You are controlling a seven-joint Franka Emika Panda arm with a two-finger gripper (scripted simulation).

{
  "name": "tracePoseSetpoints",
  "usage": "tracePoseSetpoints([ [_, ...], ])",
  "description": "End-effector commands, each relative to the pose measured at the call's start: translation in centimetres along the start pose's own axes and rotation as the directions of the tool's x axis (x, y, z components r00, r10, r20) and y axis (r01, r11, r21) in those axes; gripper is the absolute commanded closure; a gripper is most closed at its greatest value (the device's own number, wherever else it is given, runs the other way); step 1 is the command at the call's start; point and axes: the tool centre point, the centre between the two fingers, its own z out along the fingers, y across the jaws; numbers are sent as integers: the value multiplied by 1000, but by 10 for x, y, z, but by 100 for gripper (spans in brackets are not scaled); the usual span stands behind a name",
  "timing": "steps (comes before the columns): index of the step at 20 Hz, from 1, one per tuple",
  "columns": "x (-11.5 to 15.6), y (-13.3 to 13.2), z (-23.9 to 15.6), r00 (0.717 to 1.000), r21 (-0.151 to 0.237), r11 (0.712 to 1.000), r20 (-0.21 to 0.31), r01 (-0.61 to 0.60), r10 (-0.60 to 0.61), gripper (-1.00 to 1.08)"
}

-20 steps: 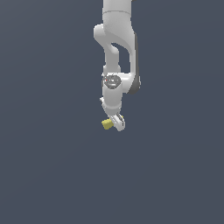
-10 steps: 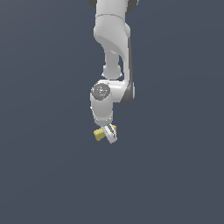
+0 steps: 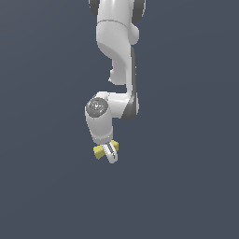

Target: Pick up the object and move it to a goal position.

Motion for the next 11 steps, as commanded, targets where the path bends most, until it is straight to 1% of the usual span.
tracePoseSetpoints([
  [1, 8, -5, -1, 1000, 0, 1000, 0, 1, -1, 108],
  [6, 17, -11, -2, 1000, 0, 1000, 0, 1, -1, 108],
  [11, 19, -12, -2, 1000, 0, 1000, 0, 1, -1, 108],
])
